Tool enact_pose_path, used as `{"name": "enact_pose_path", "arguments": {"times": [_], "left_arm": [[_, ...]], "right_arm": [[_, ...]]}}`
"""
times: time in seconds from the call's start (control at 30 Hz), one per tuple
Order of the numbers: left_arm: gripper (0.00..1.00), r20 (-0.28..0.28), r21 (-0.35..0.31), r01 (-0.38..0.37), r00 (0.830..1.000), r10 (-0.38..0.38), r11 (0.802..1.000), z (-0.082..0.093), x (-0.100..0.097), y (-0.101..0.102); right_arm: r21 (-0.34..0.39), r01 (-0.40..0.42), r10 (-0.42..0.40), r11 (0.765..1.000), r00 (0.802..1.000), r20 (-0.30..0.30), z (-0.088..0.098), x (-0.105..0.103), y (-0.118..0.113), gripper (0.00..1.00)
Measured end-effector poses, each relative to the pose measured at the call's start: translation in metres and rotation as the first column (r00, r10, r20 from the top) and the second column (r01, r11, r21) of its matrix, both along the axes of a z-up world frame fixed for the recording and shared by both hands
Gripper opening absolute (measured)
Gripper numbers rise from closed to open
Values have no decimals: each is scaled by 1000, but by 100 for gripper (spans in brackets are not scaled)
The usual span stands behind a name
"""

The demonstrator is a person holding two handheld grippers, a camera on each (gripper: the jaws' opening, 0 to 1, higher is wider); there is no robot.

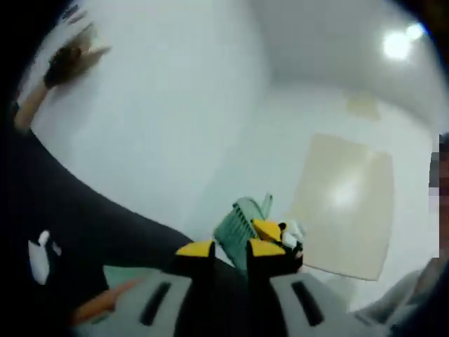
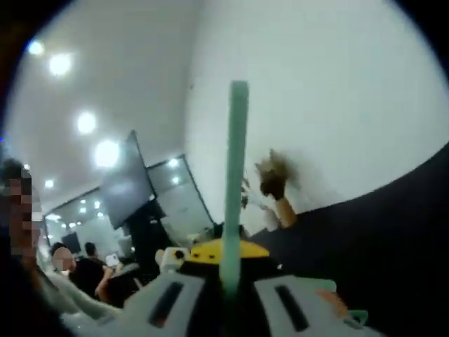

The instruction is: Pick up the broom and sweep the trash on the tabletop into the dustpan.

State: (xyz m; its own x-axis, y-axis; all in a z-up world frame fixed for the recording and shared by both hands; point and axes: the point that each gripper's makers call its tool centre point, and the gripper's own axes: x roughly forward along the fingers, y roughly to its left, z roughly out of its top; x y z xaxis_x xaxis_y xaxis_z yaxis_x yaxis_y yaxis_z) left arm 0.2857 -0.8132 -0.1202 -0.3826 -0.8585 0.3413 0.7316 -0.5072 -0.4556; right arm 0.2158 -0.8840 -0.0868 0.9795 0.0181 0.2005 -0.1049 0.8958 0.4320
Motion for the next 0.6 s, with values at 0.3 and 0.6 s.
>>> {"name": "enact_pose_path", "arguments": {"times": [0.3,0.6], "left_arm": [[17,178,91,-68,983,51,994,-18,16,-3],[17,278,173,-110,959,58,979,-37,22,-12]], "right_arm": [[-87,132,-138,987,988,-63,-9,-14,-54,2],[-146,257,-270,955,960,-75,-22,-29,-88,2]]}}
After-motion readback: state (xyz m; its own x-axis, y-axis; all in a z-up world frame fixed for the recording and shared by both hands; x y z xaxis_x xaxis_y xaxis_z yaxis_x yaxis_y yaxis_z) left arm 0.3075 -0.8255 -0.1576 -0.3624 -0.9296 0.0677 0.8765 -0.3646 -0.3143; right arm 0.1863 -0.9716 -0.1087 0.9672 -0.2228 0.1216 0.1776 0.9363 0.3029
